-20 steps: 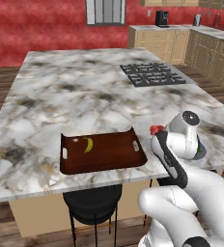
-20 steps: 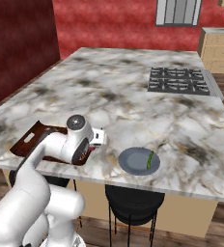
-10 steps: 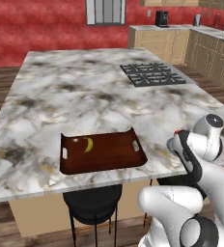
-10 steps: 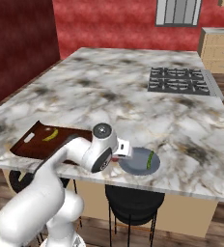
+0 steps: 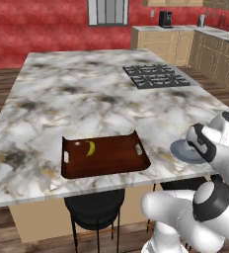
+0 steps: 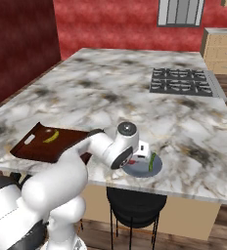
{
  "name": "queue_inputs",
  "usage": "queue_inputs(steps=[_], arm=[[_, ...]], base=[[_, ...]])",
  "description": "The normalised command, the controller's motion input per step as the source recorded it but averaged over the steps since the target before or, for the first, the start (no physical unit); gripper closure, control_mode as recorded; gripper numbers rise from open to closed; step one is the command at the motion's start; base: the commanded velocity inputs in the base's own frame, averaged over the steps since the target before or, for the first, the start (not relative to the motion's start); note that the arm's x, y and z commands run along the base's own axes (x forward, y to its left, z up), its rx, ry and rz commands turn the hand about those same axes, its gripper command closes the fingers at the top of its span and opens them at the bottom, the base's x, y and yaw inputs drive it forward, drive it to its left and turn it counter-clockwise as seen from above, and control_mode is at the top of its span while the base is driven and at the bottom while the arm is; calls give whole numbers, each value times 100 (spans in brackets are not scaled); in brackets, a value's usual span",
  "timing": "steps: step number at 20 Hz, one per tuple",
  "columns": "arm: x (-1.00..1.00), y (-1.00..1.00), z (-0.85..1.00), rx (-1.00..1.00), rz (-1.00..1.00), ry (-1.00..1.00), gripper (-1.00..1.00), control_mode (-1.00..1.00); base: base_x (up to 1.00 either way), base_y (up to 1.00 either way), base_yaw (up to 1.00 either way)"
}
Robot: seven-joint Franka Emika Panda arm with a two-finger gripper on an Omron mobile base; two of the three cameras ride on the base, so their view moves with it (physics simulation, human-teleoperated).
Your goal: Create a steak meal by picking up the steak and asparagus from the tray and placing them on the plate. Leave the banana on the tray.
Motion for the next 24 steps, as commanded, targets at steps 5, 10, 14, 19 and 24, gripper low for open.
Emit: queue_inputs(steps=[5, 10, 14, 19, 24], arm=[[27, -1, -27, 0, 0, 3, 100, -100], [21, -12, -37, 0, 0, 4, 100, -100], [17, -16, -35, 0, 0, 3, 100, -100], [22, -7, -28, 0, 1, 4, 100, -100], [27, 0, -13, 0, 3, 4, 100, -100]], base=[[0, 0, 0], [0, 0, 0], [0, 0, 0], [0, 0, 0], [0, 0, 0]])
